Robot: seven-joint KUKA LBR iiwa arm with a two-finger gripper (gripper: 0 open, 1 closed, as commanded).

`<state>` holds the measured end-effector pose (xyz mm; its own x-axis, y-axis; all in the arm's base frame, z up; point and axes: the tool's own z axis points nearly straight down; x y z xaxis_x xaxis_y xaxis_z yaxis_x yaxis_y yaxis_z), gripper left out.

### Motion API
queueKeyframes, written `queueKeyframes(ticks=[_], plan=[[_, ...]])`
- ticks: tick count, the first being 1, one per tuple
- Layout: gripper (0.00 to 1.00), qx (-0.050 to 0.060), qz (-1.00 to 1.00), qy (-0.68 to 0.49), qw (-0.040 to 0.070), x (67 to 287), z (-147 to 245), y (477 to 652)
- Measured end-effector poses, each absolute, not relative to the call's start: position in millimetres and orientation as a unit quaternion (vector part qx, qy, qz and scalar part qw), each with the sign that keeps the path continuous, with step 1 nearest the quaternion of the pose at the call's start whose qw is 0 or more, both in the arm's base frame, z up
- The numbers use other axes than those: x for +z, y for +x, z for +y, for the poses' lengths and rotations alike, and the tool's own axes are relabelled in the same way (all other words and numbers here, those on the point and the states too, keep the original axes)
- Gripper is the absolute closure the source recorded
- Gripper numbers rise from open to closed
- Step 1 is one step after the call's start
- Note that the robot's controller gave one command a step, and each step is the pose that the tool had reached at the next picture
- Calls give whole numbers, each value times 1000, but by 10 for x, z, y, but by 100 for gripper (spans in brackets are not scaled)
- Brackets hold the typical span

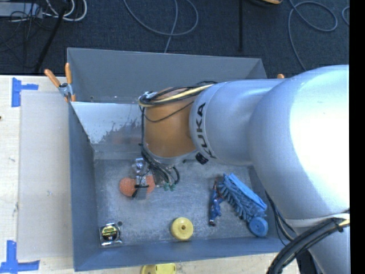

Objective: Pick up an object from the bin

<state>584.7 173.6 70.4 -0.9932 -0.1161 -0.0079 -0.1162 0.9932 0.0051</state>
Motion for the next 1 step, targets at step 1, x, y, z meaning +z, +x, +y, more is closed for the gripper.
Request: queueKeyframes(ticks=[1], plan=[[100, 2, 998, -56, 3, 722, 1724, 5854]])
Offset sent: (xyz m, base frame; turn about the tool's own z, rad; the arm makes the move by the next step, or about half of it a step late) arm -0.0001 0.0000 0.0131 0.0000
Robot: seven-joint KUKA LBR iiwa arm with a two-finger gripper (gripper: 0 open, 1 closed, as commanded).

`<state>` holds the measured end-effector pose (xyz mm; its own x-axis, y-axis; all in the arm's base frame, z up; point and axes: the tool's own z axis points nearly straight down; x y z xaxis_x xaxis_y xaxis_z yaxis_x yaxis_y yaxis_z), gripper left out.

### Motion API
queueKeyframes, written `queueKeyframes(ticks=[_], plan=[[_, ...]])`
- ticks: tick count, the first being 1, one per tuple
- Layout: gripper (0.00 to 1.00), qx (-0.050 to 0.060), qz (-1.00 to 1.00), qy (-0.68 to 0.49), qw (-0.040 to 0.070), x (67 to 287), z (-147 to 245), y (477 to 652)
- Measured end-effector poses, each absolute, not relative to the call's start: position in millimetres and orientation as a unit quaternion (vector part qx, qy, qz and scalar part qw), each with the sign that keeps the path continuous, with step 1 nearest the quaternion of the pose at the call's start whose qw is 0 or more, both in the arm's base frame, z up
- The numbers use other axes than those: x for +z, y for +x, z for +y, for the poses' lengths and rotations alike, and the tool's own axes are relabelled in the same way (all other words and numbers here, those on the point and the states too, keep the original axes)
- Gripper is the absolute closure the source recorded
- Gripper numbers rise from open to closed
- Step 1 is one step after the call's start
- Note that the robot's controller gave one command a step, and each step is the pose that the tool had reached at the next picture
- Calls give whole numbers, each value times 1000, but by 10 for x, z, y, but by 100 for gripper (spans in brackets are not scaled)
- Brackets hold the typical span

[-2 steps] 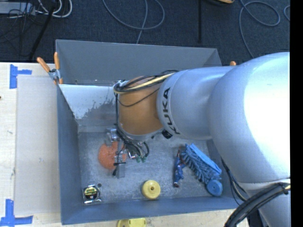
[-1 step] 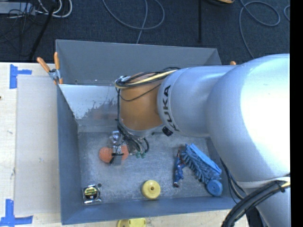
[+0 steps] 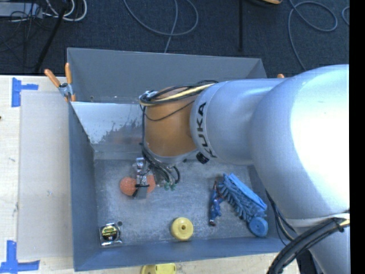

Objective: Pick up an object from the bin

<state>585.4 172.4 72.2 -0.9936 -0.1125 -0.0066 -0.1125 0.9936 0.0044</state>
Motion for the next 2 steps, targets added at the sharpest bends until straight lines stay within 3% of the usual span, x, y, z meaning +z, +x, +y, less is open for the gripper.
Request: queueKeyframes(ticks=[2], plan=[[100, 2, 998, -56, 2, 761, 1722, 5856]])
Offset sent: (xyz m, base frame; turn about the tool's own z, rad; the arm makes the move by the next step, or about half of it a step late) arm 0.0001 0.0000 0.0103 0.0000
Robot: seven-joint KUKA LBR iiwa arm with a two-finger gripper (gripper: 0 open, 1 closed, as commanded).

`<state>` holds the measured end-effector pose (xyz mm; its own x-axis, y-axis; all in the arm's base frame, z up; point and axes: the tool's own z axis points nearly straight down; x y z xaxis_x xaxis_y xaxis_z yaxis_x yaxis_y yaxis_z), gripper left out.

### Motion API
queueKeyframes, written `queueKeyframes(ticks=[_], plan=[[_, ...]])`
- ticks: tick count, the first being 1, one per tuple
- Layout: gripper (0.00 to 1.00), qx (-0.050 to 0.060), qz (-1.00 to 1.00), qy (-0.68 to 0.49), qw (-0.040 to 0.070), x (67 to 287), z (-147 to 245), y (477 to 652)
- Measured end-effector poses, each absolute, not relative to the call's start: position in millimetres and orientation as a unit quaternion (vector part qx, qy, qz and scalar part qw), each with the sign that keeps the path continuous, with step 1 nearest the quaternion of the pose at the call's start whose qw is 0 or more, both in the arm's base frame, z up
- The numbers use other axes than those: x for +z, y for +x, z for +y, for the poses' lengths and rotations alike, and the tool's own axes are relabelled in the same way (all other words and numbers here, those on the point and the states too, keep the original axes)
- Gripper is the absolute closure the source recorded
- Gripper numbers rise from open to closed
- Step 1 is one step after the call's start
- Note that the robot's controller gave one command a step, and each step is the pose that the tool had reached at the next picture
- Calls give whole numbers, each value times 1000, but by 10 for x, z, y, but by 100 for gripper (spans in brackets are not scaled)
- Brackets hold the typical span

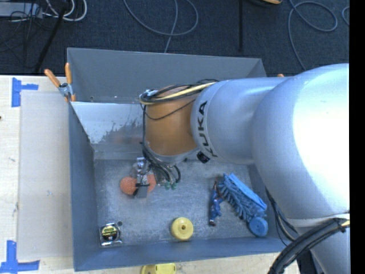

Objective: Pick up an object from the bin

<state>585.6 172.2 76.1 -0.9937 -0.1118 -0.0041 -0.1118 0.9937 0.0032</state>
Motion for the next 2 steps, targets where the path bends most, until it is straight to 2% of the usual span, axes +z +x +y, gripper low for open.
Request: queueKeyframes(ticks=[2], plan=[[100, 0, 998, -56, -1, 969, 1713, 5845]])
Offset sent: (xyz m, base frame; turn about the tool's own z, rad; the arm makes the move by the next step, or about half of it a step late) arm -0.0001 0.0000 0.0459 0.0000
